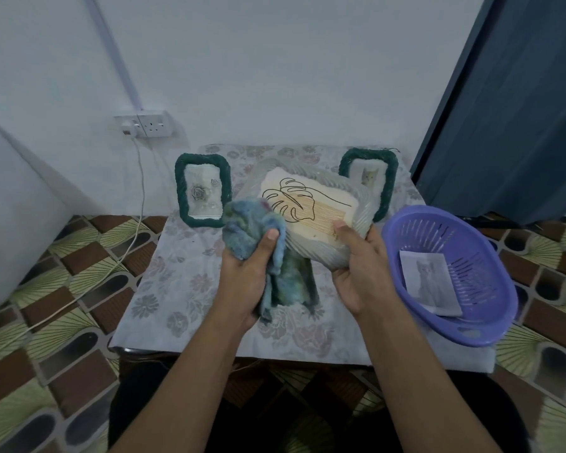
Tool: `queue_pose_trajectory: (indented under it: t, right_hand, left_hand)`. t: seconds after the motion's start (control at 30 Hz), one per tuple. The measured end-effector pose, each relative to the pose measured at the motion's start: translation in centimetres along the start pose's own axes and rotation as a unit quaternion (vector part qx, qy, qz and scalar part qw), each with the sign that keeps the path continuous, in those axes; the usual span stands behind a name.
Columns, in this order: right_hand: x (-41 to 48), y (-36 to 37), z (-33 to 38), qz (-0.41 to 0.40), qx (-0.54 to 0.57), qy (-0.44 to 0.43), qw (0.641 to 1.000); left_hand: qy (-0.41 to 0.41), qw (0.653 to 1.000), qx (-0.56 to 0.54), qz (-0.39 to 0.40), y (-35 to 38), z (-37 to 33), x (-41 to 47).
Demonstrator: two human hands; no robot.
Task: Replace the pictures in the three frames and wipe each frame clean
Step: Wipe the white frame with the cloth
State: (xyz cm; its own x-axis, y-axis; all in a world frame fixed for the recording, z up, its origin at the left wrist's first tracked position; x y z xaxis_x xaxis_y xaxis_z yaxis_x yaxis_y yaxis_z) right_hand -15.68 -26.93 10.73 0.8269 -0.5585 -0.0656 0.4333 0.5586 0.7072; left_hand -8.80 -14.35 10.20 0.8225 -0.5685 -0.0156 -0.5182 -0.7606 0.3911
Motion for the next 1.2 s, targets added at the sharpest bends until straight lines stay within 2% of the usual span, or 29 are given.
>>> queue_pose_trajectory:
  t: [0.17, 0.27, 0.43, 0.53, 0.6, 0.73, 0.87, 0.97, 1.03, 1.1, 1.2]
  right_hand:
    - [-0.5, 0.5, -0.8, 0.002, -0.011, -0.010, 1.000]
    - [-1.0, 0.9, -1.2, -0.004, 0.005, -0.022, 1.000]
    - [-0.8, 1.0, -1.1, -0.019, 0.019, -0.052, 0.998]
    - [-0.8, 1.0, -1.2, -0.024, 0.028, -0.057, 0.998]
    - [-0.7, 1.1, -1.1, -0.026, 0.027, -0.056, 0.998]
    - [-0.6, 1.4, -0.8, -0.008, 0.016, -0.061, 0.998]
    - [-0.9, 1.8, -1.5, -0.006, 0.004, -0.041, 0.999]
    - [-1.1, 2.3, -2.3, -0.008, -0.009, -0.050, 0.999]
    - [-1.2, 2.6, -2.7, -0.004, -0.018, -0.063, 0.998]
    - [-1.2, 2.6, -2.8, -0.006, -0.019, -0.070, 0.997]
    - [-1.1, 2.3, -2.3, -0.007, -0.016, -0.071, 0.997]
  left_hand:
    - [0.028, 0.996, -0.005, -0.090, 0.8, 0.1, 0.6]
    - [0.039, 0.994, 0.005, -0.101, 0.8, 0.0, 0.9]
    - [0.014, 0.995, 0.095, 0.017, 0.9, -0.2, 0.3]
    - [0.014, 0.981, 0.167, 0.094, 1.2, -0.1, -0.2]
    - [0.014, 0.971, 0.209, 0.117, 1.4, 0.2, -0.8]
    - [0.034, 0.979, 0.194, 0.061, 1.8, 1.0, -1.2]
    - [0.070, 0.984, 0.161, -0.042, 1.7, 0.8, -0.7]
    - [0.061, 0.984, 0.127, -0.111, 1.3, 0.9, -0.2]
    - [0.041, 0.986, 0.100, -0.130, 0.9, 1.0, 0.0]
    - [0.019, 0.991, 0.081, -0.102, 0.7, 1.1, 0.2]
    - [-0.005, 0.998, 0.056, 0.000, 0.5, 1.0, 0.1]
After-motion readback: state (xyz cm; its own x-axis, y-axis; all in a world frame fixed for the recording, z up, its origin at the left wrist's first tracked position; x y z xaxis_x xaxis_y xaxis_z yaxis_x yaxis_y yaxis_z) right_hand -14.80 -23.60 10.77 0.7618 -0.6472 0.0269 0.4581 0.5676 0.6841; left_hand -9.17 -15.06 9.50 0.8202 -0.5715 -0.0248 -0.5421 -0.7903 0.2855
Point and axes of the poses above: each hand's wrist, its own x-axis towards the middle knuckle, its own y-axis out of the palm, z = x × y, the point moved 2 cm from there along x, towards the middle knuckle, and after that the axes turned 12 degrees about z, right-handed, at the moved point
